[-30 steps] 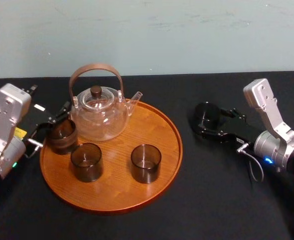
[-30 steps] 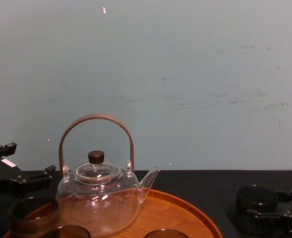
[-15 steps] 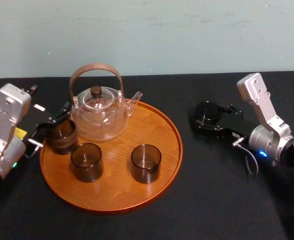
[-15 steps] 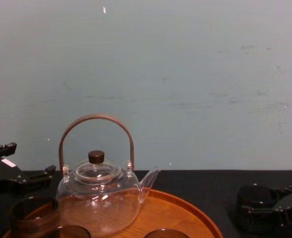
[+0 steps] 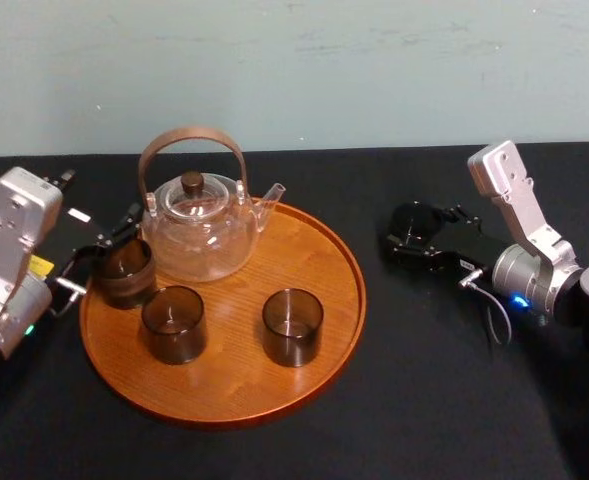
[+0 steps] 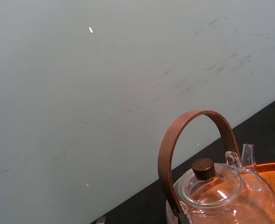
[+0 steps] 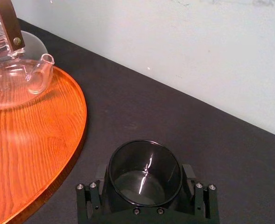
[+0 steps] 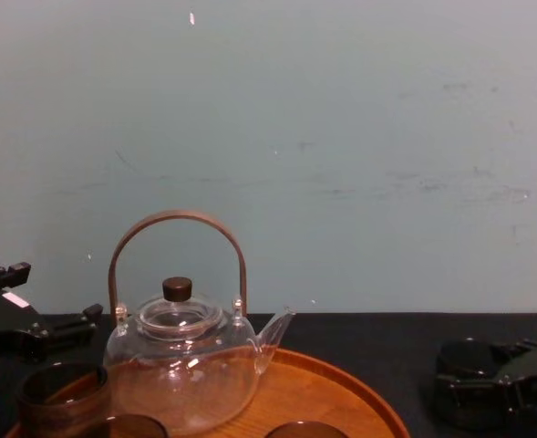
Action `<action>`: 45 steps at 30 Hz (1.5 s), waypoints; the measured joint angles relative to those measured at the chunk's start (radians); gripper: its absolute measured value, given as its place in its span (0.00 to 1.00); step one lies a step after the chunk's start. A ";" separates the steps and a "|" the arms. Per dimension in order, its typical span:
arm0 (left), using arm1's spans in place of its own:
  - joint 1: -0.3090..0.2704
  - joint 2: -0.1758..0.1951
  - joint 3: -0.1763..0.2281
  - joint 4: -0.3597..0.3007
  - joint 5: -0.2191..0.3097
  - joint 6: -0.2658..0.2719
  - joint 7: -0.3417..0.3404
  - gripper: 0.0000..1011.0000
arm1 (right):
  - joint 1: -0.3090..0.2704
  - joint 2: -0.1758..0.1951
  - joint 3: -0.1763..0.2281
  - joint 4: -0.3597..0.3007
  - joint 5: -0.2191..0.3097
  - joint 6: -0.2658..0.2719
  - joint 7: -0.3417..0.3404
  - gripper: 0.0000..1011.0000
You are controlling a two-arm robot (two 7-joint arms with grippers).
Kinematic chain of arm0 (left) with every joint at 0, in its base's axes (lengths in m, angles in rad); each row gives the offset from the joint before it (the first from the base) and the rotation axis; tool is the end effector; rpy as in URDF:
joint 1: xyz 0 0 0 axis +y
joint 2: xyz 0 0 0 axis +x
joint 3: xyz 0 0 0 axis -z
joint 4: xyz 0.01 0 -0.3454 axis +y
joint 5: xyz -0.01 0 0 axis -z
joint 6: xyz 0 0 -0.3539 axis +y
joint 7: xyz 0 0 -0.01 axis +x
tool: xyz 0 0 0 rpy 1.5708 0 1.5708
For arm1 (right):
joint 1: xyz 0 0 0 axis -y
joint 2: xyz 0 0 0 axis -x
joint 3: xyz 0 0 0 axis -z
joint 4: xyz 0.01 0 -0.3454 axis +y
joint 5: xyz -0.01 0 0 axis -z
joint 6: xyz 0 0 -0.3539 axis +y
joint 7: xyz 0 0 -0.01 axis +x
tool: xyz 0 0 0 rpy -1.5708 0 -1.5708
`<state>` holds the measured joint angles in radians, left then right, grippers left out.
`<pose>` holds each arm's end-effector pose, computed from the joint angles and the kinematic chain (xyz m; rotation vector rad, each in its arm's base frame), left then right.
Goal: Pick up the glass from the table and place it on the tray.
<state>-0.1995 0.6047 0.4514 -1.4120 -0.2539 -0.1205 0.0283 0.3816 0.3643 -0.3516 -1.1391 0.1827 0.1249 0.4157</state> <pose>0.4097 0.1022 -0.3556 0.3045 -0.2850 1.2480 0.4845 -0.0727 -0.3613 -0.4026 0.0508 -0.9932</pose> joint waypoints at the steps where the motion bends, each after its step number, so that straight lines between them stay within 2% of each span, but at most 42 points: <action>1: 0.000 0.000 0.000 0.000 0.000 0.000 0.000 0.99 | -0.001 0.000 0.000 -0.001 0.000 0.000 0.000 0.99; 4: 0.000 0.000 0.000 0.000 0.000 0.000 0.000 0.99 | -0.002 0.001 0.000 -0.002 0.001 0.000 0.000 0.93; 9: 0.000 0.000 0.000 0.000 0.000 0.000 0.000 0.99 | -0.003 0.001 0.001 -0.003 0.001 0.000 0.000 0.90; 34: 0.000 0.000 0.000 0.000 0.000 0.000 0.000 0.99 | -0.004 -0.001 0.008 -0.014 0.013 -0.012 0.012 0.90; 45: 0.000 0.000 0.000 0.000 0.000 0.000 0.000 0.99 | 0.020 -0.011 -0.031 -0.029 0.001 -0.028 0.044 0.90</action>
<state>-0.1996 0.6047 0.4514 -1.4119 -0.2539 -0.1205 0.0283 0.4018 0.3536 -0.3825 -1.1679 0.1840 0.0971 0.4595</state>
